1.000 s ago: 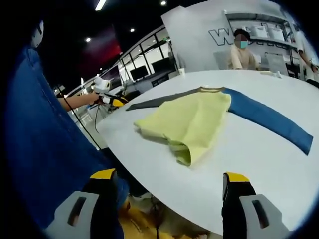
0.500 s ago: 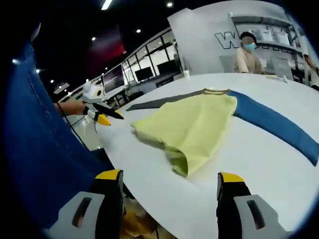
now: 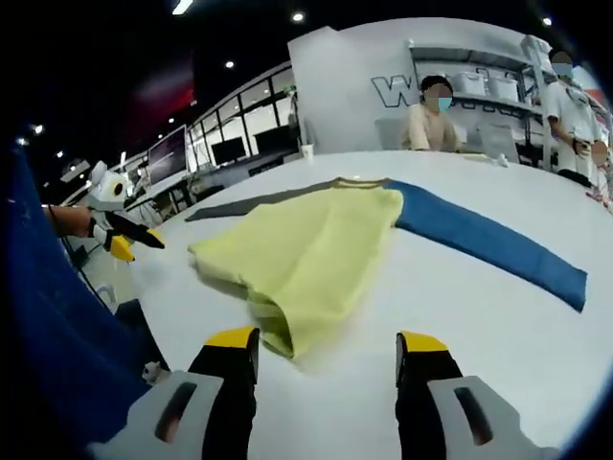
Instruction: Fold the garment on the visible template until the final outline fits inside the template.
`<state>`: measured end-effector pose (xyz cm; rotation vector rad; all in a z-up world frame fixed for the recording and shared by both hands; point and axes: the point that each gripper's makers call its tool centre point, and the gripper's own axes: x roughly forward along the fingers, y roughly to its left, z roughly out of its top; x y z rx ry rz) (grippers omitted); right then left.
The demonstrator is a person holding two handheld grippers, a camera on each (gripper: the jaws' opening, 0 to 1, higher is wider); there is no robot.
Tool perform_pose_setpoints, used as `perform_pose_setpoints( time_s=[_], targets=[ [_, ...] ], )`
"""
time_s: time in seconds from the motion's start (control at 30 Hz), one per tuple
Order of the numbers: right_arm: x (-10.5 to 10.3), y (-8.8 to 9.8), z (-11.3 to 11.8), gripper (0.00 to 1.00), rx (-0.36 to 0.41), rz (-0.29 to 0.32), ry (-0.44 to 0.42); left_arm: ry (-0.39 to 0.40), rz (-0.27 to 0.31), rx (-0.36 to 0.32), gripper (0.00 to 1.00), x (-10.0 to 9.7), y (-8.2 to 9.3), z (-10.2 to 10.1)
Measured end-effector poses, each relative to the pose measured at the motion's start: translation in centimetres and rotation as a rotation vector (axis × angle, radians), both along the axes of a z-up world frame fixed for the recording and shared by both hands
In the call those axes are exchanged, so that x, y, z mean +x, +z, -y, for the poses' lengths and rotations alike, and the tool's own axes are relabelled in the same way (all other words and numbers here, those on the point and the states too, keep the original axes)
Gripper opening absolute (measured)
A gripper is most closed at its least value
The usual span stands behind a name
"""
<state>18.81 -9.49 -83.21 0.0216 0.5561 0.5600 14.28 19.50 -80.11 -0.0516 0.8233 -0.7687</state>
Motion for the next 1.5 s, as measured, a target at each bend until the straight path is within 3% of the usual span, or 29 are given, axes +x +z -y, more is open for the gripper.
perform_pose_setpoints(
  time_s=[0.2,0.4,0.5,0.63,0.73,1.0,1.37,1.5],
  targets=[
    [0.7,-0.4,-0.3,0.53,0.005,0.006,-0.043,0.013,-0.008,-0.007,0.55,-0.7,0.0,0.1],
    [1.0,-1.0,-1.1,0.45,-0.045,0.005,-0.029,0.014,-0.013,-0.011,0.55,-1.0,-0.2,0.3],
    [1.0,-1.1,-1.0,0.31,-0.102,0.021,-0.011,0.016,-0.013,-0.016,0.55,-1.1,-0.2,0.6],
    [1.0,-0.6,-1.0,0.10,-0.113,0.034,0.012,0.012,-0.017,-0.019,0.55,-1.2,-0.4,1.0],
    [1.0,-0.1,-0.7,0.00,-0.127,0.040,0.026,0.009,-0.018,-0.019,0.55,-1.1,-0.7,1.0],
    [1.3,1.2,-0.2,0.00,-0.121,0.051,0.035,0.010,-0.024,-0.031,0.55,-0.9,-1.1,1.4],
    [2.5,5.6,-0.3,0.00,-0.151,0.086,0.105,0.079,-0.014,-0.063,0.57,0.7,-1.9,2.7],
    [2.9,6.1,-0.5,0.00,-0.138,0.071,0.115,0.092,-0.015,-0.073,0.59,1.1,-1.9,3.1]
  ],
)
